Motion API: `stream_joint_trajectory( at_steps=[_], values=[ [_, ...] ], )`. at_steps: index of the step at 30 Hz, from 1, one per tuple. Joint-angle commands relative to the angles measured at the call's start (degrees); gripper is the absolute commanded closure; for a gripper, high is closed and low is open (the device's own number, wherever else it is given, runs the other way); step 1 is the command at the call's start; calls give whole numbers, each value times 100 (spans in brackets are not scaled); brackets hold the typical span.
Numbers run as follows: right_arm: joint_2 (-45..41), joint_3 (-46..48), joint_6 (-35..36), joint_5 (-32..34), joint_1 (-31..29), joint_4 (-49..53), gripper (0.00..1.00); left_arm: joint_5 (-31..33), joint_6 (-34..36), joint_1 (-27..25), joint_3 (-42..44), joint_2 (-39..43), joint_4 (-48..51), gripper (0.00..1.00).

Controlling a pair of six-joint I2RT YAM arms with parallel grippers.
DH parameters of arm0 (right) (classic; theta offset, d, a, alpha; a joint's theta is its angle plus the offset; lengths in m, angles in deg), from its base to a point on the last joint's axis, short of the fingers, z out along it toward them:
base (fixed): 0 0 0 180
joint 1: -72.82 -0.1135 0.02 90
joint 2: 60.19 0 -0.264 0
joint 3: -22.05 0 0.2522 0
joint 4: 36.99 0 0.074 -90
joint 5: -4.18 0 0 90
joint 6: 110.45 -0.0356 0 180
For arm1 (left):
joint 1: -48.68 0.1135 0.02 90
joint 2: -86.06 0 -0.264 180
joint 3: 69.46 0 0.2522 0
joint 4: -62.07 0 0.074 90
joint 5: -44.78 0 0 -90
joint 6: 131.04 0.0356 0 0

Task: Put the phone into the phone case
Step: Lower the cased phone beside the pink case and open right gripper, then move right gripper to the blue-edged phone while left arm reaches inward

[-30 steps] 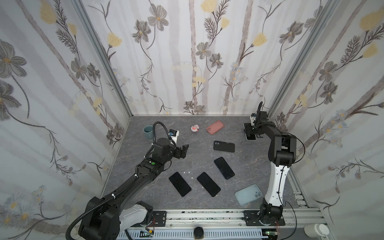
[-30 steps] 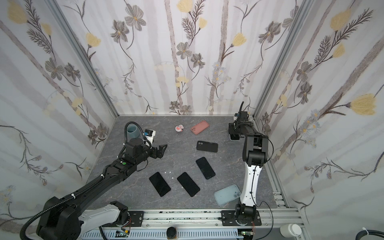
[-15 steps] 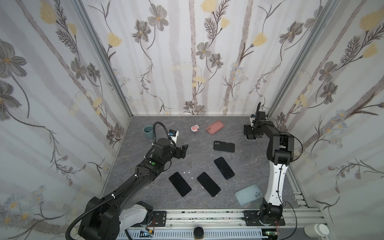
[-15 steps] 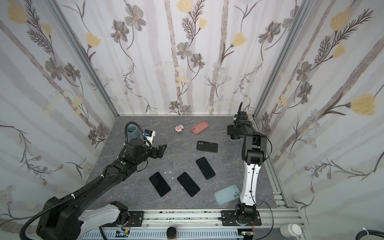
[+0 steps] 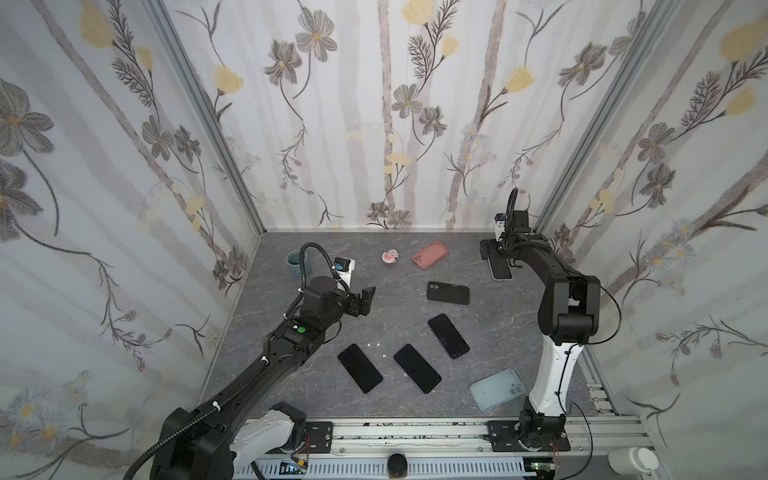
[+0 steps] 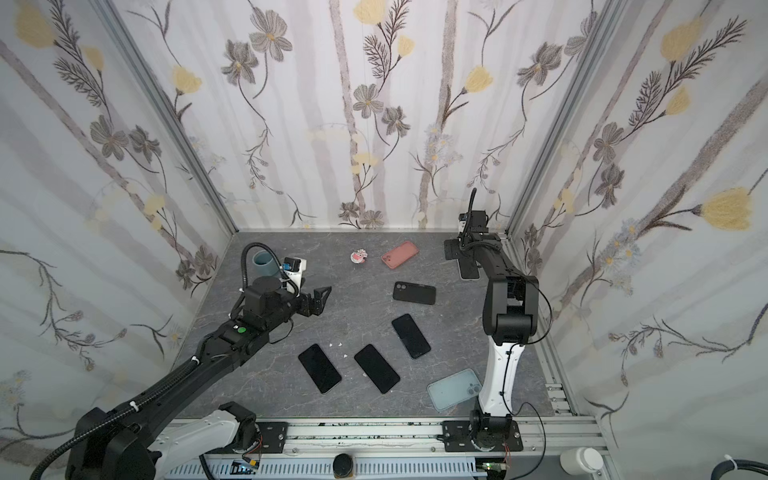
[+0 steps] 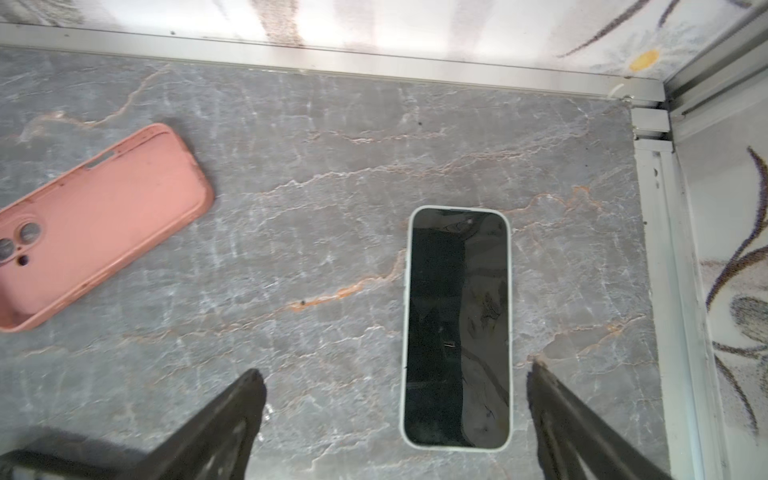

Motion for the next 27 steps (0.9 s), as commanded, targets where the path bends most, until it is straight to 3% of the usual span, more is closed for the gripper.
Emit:
stream_joint_trajectory(
  at_steps=[1,11,17,20,27],
  values=[
    [-282,455,-66,41,-154,-206,7,-37,124,-20,54,203,185,9],
    [-1999,2536,-379,-65,-813,-976,8,-4,292,-282,98,469,526,11],
    [-2906,3027,-947,-267,-1165,-308,9,-38,250,-533,-300,-167,375,11],
    [-3485,3561,-1350,-267,-1299,-488,11,-248,135,-535,-293,-570,-166,11],
    [-4578,4550,-2723,-84,-1491,-283,18,-735,-435,-563,-1217,-2119,-581,14]
  ],
)
